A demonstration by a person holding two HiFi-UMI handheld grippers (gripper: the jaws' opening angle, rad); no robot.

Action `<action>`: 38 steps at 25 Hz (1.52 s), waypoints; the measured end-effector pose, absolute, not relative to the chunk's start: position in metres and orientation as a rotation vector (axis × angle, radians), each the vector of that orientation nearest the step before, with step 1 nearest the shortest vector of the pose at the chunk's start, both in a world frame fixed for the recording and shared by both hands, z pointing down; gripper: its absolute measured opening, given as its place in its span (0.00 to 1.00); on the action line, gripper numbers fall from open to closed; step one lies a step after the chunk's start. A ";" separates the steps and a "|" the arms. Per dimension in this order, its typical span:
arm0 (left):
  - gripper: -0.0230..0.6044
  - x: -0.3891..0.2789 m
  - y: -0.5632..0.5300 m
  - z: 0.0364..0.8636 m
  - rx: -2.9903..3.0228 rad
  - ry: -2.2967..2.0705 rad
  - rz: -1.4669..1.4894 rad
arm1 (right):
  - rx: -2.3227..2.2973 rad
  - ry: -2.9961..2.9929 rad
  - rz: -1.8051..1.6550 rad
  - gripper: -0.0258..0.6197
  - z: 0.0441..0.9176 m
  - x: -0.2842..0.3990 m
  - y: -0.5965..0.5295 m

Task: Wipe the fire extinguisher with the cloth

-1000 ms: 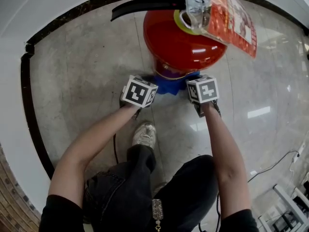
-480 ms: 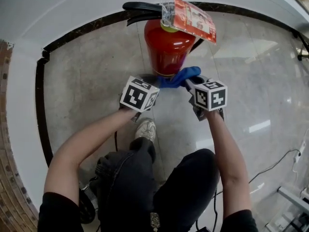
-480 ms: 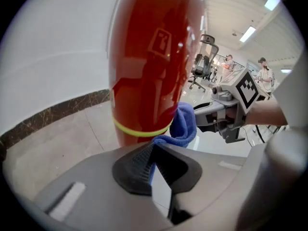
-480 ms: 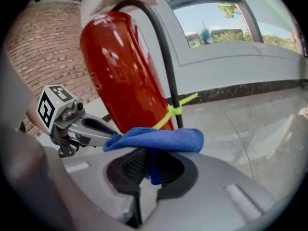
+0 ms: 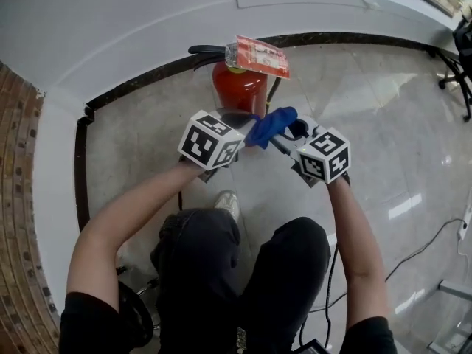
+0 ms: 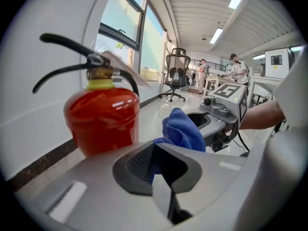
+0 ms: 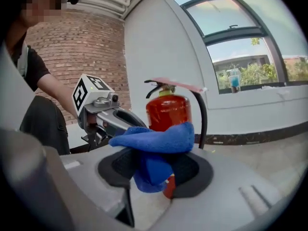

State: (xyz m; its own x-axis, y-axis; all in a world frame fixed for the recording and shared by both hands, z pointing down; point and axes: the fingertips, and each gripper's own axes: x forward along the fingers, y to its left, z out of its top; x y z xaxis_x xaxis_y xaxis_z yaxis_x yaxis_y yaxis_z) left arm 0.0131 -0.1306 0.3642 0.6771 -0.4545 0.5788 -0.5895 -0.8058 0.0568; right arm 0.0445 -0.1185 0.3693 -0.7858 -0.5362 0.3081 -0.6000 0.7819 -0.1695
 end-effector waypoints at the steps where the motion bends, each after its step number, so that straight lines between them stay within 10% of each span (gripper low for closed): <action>1: 0.06 0.017 -0.129 0.356 2.673 -0.821 0.819 | 0.884 -2.749 0.362 0.33 0.361 0.048 -0.116; 9: 0.06 0.063 -0.109 0.304 2.880 -0.605 0.890 | 0.775 -2.720 0.004 0.34 0.321 0.058 -0.090; 13: 0.06 0.079 -0.108 0.278 2.897 -0.599 0.852 | 0.837 -2.730 -0.097 0.13 0.300 0.070 -0.083; 22: 0.25 0.063 -0.136 0.281 2.825 -0.858 0.887 | 1.298 -2.643 0.130 0.12 0.299 0.129 -0.149; 38: 0.23 0.068 -0.136 0.317 2.720 -0.835 0.866 | 1.326 -2.741 0.299 0.12 0.285 0.108 -0.232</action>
State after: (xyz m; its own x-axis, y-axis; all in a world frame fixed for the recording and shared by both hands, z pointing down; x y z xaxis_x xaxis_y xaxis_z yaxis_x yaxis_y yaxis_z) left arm 0.0678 -0.1362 0.3175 0.6749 -0.4616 0.5758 -0.5586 -0.8294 -0.0102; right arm 0.1083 -0.2323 0.2846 -0.6217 -0.7673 0.1576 -0.7832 0.6059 -0.1395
